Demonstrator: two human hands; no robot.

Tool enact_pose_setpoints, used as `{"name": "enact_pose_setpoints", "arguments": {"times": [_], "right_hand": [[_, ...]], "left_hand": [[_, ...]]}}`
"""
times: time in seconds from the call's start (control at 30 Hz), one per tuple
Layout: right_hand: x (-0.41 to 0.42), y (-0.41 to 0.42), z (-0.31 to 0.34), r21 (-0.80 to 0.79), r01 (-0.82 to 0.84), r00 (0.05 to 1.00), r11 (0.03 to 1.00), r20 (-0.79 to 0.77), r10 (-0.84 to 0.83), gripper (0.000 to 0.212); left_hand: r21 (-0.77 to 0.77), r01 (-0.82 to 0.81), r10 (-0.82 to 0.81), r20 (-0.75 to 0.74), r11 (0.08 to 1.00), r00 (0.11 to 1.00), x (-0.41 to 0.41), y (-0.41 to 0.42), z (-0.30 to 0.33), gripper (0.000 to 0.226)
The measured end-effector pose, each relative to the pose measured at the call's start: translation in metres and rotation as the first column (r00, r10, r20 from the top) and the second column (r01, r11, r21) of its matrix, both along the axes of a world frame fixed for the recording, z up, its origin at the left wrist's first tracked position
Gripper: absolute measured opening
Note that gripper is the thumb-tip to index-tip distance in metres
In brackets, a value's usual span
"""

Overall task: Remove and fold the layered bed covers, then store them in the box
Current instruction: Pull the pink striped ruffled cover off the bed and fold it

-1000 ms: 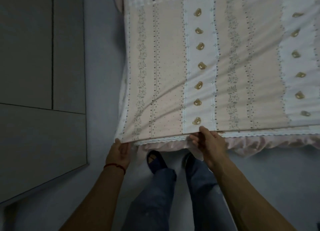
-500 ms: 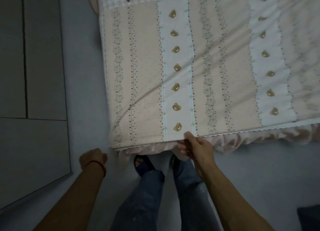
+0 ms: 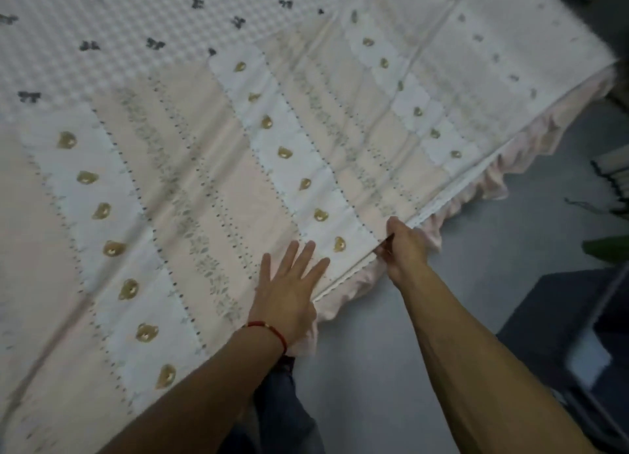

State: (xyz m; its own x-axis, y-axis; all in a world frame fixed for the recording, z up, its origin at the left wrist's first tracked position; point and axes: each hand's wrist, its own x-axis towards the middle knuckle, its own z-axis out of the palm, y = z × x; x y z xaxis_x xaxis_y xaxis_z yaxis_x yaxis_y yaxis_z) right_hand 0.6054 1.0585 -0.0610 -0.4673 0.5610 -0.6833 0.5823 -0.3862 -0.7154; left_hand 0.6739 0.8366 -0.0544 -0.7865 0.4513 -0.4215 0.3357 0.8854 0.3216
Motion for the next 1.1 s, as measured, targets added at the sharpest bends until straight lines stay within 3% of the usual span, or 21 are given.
{"name": "enact_pose_setpoints", "arguments": {"times": [0.2,0.3,0.37,0.47,0.53,0.57,0.63,0.7,0.8,0.87,1.0,1.1], "right_hand": [[-0.011,0.057,-0.021,0.282,-0.007,1.000,0.959,0.005,0.006,0.019],[0.013,0.053,-0.029,0.235,0.016,1.000,0.972,-0.010,-0.014,0.017],[0.012,0.052,-0.033,0.179,0.042,0.999,0.983,-0.024,-0.038,0.023],[0.001,0.052,-0.033,0.324,-0.044,0.999,0.945,0.043,0.031,0.037],[-0.001,0.039,-0.030,0.543,-0.176,0.983,0.821,0.135,0.121,0.035],[0.002,0.028,-0.025,0.660,-0.243,0.970,0.711,0.160,0.184,0.040],[0.009,-0.015,-0.018,0.818,-0.420,0.882,0.393,0.265,0.391,0.054],[0.025,-0.072,-0.018,0.828,-0.554,0.691,0.087,0.399,0.603,0.058],[0.065,-0.161,-0.024,0.764,-0.640,0.464,-0.085,0.472,0.750,0.067],[0.095,-0.227,-0.019,0.700,-0.707,0.402,-0.101,0.515,0.757,0.075],[0.130,-0.325,-0.024,0.561,-0.827,0.430,0.027,0.602,0.673,0.083],[0.130,-0.335,-0.052,0.492,-0.870,0.398,0.026,0.672,0.624,0.084]], "left_hand": [[-0.109,0.222,-0.227,-0.029,0.969,0.973,-0.029,0.026,-0.031,0.111],[-0.170,0.251,-0.255,-0.003,0.953,0.967,-0.021,0.022,-0.046,0.123],[-0.147,0.256,-0.257,0.009,0.955,0.966,-0.023,0.023,-0.051,0.123],[-0.097,0.285,-0.277,0.086,0.954,0.957,-0.031,0.025,-0.045,0.110],[-0.047,0.295,-0.288,0.115,0.954,0.951,-0.033,0.018,-0.035,0.088],[-0.002,0.285,-0.284,0.098,0.958,0.954,-0.032,0.012,-0.032,0.077],[0.055,0.219,-0.221,0.028,0.974,0.975,-0.030,-0.016,-0.024,0.064],[0.040,0.071,-0.069,-0.040,0.997,0.997,-0.031,-0.056,-0.020,0.057],[-0.102,-0.185,0.174,-0.100,0.978,0.980,-0.046,-0.124,-0.015,0.057],[-0.224,-0.304,0.284,-0.118,0.926,0.951,-0.064,-0.183,-0.014,0.055],[-0.326,-0.465,0.466,-0.079,0.823,0.881,-0.114,-0.310,-0.022,0.051],[-0.337,-0.498,0.539,0.037,0.799,0.841,-0.149,-0.377,-0.029,0.052]]}}
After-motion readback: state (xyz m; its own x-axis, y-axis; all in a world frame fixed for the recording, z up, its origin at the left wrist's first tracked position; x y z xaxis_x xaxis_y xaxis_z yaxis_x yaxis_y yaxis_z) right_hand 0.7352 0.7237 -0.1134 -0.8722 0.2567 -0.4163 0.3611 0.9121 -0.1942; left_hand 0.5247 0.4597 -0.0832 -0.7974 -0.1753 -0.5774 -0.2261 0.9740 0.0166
